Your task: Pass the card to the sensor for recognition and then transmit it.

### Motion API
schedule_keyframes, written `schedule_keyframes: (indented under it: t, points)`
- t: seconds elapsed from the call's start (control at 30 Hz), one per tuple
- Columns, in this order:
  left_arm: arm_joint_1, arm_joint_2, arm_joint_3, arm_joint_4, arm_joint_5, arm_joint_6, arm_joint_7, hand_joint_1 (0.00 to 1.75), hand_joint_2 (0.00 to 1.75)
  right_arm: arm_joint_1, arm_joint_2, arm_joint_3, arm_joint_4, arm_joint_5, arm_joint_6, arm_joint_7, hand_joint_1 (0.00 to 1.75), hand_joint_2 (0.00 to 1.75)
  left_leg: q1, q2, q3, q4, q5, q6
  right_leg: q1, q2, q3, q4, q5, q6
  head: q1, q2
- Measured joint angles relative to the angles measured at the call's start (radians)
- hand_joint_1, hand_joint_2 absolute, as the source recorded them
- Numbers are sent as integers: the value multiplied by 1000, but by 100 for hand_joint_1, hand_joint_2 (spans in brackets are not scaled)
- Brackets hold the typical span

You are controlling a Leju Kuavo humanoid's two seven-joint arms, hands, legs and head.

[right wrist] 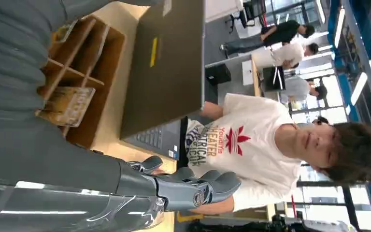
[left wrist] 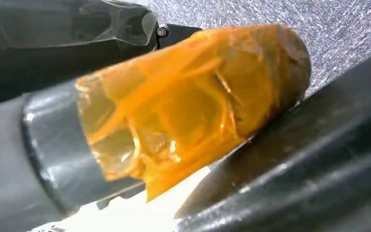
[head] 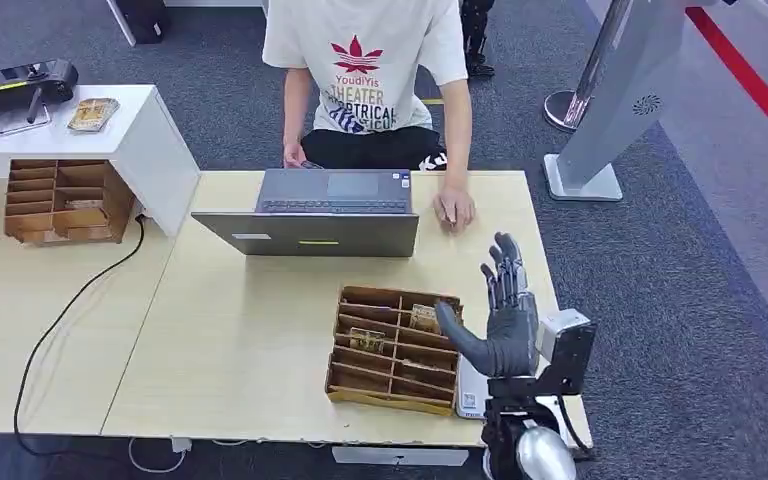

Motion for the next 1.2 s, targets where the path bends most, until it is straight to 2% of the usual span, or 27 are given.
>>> schedule_keyframes:
  t: [0.3, 0.53, 0.57, 0.6, 0.63, 1.0, 1.03, 1.1, 1.13, 1.17, 1.2]
  points:
    - [1, -1, 13, 0, 3, 1, -2, 0, 0, 43, -22, 22, -30, 12, 13, -5, 0, 175, 0, 0, 0, 0, 0, 0, 0, 0, 0, 0, 0, 0, 0, 0]
    - [3, -1, 19, 0, 11, 10, -9, 0, 0, 90, -35, 71, -40, 91, 39, -21, 0, 175, 0, 0, 0, 0, 0, 0, 0, 0, 0, 0, 0, 0, 0, 0]
    - [3, -1, 20, 0, 12, 10, -9, 0, 0, 96, -36, 77, -40, 102, 40, -21, 38, 175, 0, 0, 0, 0, 0, 0, 0, 0, -1, 0, 0, 0, 0, 0]
    - [3, -1, 20, 0, 13, 10, -9, 0, 0, 100, -38, 85, -40, 115, 39, -21, 112, 175, 0, 0, 0, 0, 0, 0, 0, 0, -1, 0, 0, 0, 0, 0]
    - [4, -1, 20, 0, 13, 11, -9, 0, 0, 104, -40, 92, -40, 124, 37, -21, 175, 175, 0, 0, -1, 0, 0, 0, 0, 0, -1, 0, 0, 0, 0, 0]
    - [7, -4, 36, 0, 27, 16, -8, 0, 0, 100, -48, 147, -7, 165, 29, -21, 175, 175, 0, 0, -1, 0, 0, 0, 0, 0, -1, 0, -1, -1, 0, 0]
    - [8, -4, 36, 0, 27, 16, -8, 0, 0, 99, -48, 148, -3, 165, 29, -21, 169, 175, 0, 0, -1, 0, 0, 0, 0, 0, -1, 0, -1, -1, 0, 0]
    - [8, -5, 38, 0, 29, 16, -8, 0, 0, 97, -48, 150, 1, 169, 28, -20, 131, 175, 0, 0, -1, 0, 0, 0, 0, 0, -1, 0, -1, -1, 0, 0]
    - [8, -6, 40, 0, 32, 17, -8, 0, 0, 94, -48, 151, 5, 177, 27, -18, 61, 175, 0, 0, -1, 0, 0, 0, 0, 0, -1, 0, -1, -1, 0, 0]
    - [8, -6, 42, 0, 34, 17, -8, 0, 0, 91, -48, 154, 8, 187, 26, -15, 33, 175, 0, 0, -1, 0, 0, 0, 0, 0, -1, 0, -1, -1, 0, 0]
    - [8, -7, 44, 0, 34, 17, -8, 0, 0, 87, -48, 158, 11, 198, 24, -15, 31, 175, 0, 0, -1, 0, 0, 0, 0, 0, -1, 0, -1, -1, 0, 0]
